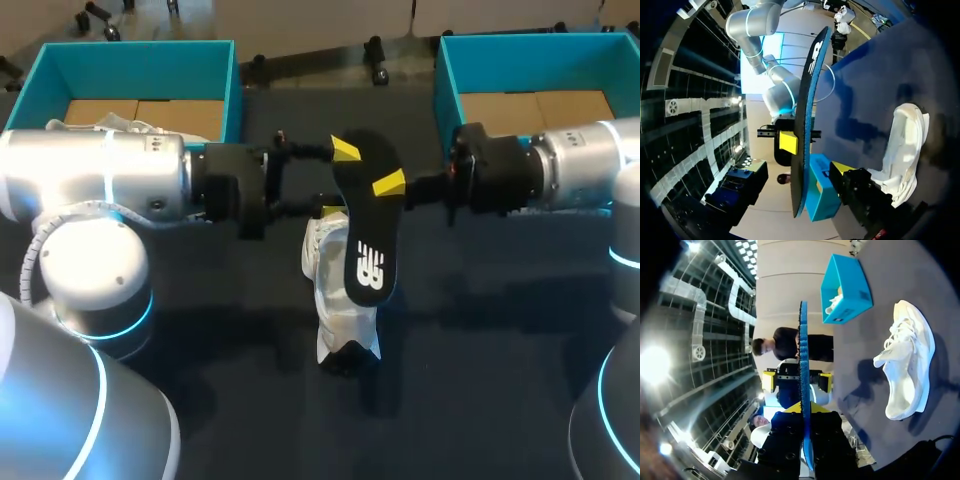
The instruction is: Take the shoe out of the shoebox, open the shoe tongue, remove and reinsert the insole, then place the shoe into the shoebox
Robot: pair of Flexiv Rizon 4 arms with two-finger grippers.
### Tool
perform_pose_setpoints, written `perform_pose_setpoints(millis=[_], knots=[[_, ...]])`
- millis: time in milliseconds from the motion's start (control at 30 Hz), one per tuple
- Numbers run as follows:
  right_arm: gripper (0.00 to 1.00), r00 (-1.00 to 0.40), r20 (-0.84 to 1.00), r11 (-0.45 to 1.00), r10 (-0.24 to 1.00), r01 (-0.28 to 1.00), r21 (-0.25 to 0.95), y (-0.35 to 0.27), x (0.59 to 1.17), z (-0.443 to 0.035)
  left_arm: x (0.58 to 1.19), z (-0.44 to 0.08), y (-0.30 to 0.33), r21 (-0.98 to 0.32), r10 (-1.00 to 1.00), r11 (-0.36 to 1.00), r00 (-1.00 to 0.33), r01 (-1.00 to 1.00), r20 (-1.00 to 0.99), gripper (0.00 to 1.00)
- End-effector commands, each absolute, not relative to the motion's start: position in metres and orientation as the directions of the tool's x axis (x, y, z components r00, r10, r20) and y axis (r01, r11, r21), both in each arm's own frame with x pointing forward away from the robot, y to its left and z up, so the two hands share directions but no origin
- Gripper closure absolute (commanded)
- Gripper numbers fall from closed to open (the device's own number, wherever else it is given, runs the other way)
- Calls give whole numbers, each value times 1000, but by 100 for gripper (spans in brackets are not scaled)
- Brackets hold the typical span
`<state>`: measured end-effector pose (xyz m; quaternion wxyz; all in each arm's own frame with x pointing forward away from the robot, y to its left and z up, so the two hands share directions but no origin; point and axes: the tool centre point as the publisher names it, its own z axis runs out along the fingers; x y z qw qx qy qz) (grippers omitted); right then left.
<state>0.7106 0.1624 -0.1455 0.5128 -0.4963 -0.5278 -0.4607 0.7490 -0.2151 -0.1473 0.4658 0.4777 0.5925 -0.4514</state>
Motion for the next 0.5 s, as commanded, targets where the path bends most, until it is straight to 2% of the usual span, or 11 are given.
perform_pose_setpoints(millis=[33,100,167,300,400,500], knots=[[100,16,998,77,53,997,-20,166,709,-144,754,-149,-228,-91,145,140,-111,986,-983,27],[100,12,998,77,54,997,-17,166,709,-144,754,-151,-229,-94,144,141,-114,986,-983,29],[100,10,998,77,55,997,-15,166,709,-144,755,-152,-230,-97,143,142,-117,985,-983,39],[100,10,998,82,57,997,-15,167,709,-143,758,-153,-232,-110,140,155,-131,982,-981,43],[100,11,998,85,58,996,-16,167,708,-143,760,-153,-234,-113,136,166,-136,980,-981,51],[100,10,998,87,57,996,-15,168,708,-143,761,-154,-236,-115,136,170,-139,979,-981,53]])
